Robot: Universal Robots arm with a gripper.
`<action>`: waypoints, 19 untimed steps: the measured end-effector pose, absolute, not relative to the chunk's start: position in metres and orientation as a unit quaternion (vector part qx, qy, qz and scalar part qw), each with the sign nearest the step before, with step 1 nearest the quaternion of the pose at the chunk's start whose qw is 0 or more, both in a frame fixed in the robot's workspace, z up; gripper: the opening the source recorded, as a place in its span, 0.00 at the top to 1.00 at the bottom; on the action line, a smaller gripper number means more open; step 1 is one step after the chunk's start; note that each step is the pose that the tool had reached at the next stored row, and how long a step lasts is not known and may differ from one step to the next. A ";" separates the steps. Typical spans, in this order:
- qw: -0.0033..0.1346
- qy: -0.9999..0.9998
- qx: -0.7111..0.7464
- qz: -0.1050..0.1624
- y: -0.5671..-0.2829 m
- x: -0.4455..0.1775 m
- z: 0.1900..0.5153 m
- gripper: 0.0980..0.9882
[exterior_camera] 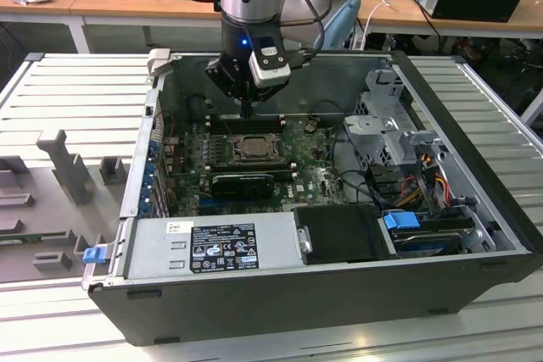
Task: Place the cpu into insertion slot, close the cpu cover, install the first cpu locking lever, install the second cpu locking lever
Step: 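Install the first cpu locking lever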
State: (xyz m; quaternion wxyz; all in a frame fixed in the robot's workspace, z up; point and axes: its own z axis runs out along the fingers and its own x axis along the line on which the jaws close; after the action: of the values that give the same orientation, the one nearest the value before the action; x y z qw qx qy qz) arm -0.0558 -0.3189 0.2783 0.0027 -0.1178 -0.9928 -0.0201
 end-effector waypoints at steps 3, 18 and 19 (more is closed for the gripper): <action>0.003 -0.995 -0.098 -0.020 -0.319 -0.060 0.278 0.99; 0.000 -1.000 -0.003 -0.022 -0.316 -0.107 0.267 0.99; 0.000 -1.000 -0.003 -0.022 -0.313 -0.112 0.265 0.99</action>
State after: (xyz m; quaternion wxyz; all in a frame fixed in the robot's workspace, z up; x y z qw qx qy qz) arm -0.1115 -0.3132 0.2652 -0.0001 -0.0031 -0.9998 -0.0219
